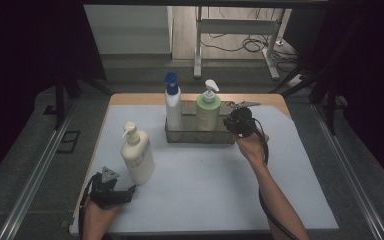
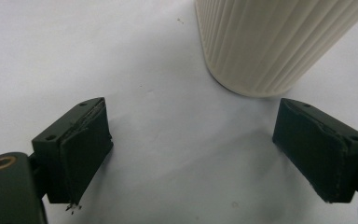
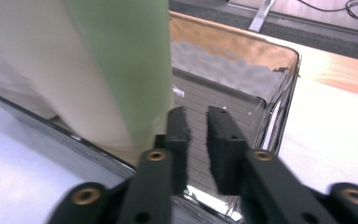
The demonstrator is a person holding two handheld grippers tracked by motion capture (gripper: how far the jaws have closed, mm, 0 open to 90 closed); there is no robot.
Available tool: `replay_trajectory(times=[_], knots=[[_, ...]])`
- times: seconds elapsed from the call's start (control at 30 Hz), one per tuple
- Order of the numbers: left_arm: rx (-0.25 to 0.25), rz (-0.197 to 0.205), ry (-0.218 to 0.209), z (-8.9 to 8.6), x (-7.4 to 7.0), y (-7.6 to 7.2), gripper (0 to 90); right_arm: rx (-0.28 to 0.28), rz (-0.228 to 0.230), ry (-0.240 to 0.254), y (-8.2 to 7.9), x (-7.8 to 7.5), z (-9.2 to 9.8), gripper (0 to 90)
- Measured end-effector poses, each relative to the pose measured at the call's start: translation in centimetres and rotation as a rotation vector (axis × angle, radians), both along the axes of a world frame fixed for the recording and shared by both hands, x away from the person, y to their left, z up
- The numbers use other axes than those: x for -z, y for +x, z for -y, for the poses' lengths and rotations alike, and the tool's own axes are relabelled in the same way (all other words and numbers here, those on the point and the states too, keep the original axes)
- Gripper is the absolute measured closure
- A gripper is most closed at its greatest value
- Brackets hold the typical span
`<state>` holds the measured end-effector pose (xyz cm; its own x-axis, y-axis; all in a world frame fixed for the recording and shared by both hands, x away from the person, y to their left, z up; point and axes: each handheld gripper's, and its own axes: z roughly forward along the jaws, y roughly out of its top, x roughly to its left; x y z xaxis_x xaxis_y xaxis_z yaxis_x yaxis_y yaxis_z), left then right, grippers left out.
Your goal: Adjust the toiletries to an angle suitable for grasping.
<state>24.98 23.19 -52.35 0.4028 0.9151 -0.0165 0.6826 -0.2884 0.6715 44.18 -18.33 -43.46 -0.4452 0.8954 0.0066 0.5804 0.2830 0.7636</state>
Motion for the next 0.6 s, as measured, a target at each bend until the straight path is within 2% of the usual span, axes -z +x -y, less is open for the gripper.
replay_trajectory(times=[0.07, 0.47, 0.53, 0.6], knots=[[0.0, 0.0, 0.0, 0.0, 0.0, 0.0, 10.9, 0.003, -0.003, 0.006, 0.3, 0.4, -0.1, 89.8], [0.0, 0.0, 0.0, 0.0, 0.0, 0.0, 10.9, 0.043, -0.02, -0.042, 2.0, 1.0, -1.5, 90.0], [0.0, 0.0, -0.001, 0.0, 0.0, 0.0, 10.9, 0.05, -0.011, -0.061, 2.2, 1.2, -1.7, 90.0], [0.0, 0.0, -0.001, 0.0, 0.0, 0.0, 10.9, 0.055, -0.01, -0.058, 2.4, 1.3, -1.9, 90.0]])
